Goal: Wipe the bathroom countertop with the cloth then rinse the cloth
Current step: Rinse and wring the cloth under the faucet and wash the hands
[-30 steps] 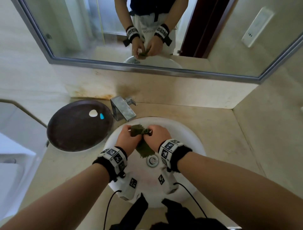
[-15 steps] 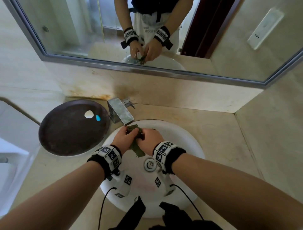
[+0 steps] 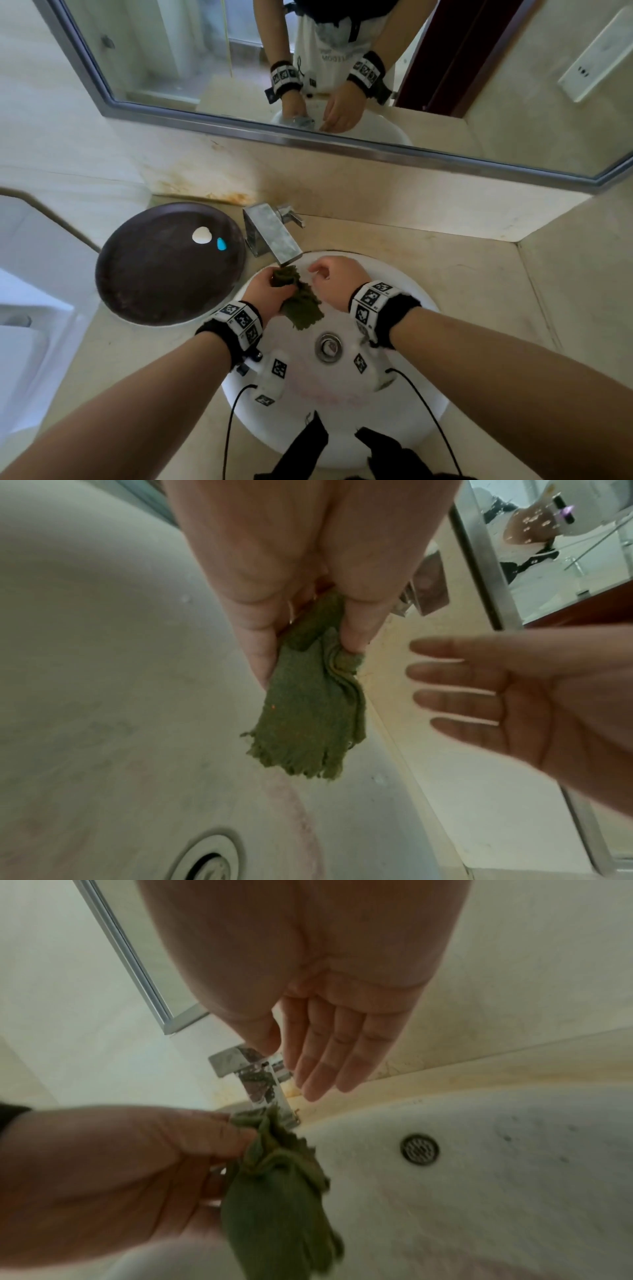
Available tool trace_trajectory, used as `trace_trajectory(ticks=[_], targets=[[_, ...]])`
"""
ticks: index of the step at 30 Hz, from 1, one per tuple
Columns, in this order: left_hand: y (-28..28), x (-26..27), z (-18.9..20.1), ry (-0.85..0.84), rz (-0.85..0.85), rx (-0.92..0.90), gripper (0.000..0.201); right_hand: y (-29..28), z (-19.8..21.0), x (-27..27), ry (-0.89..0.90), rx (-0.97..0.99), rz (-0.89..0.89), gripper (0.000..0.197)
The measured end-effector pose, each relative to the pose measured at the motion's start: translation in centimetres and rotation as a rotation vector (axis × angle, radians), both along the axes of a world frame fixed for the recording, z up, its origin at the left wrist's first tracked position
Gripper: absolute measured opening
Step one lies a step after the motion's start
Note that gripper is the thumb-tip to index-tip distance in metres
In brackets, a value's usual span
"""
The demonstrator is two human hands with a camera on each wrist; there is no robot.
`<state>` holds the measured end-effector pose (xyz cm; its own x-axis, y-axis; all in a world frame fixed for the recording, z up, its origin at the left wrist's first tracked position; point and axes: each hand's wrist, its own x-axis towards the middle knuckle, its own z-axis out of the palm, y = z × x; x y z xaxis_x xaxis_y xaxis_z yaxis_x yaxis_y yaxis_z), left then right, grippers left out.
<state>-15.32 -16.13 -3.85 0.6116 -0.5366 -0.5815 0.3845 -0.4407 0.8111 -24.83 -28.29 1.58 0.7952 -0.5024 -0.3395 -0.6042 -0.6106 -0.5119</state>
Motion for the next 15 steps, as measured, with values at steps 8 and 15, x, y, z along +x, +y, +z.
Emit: trace_trajectory(ticks=[8, 15], targets=[[0.2, 1.2, -1.1, -0.032, -0.007, 0.003, 0.031, -2.6, 2.6, 6.7, -0.079, -0.102, -0.068, 0.038], [0.2, 1.7, -1.6, -0.079, -0.033, 0.014, 0.035, -3.4, 0.7, 10.1, 0.098, -0.318, 0.074, 0.026]])
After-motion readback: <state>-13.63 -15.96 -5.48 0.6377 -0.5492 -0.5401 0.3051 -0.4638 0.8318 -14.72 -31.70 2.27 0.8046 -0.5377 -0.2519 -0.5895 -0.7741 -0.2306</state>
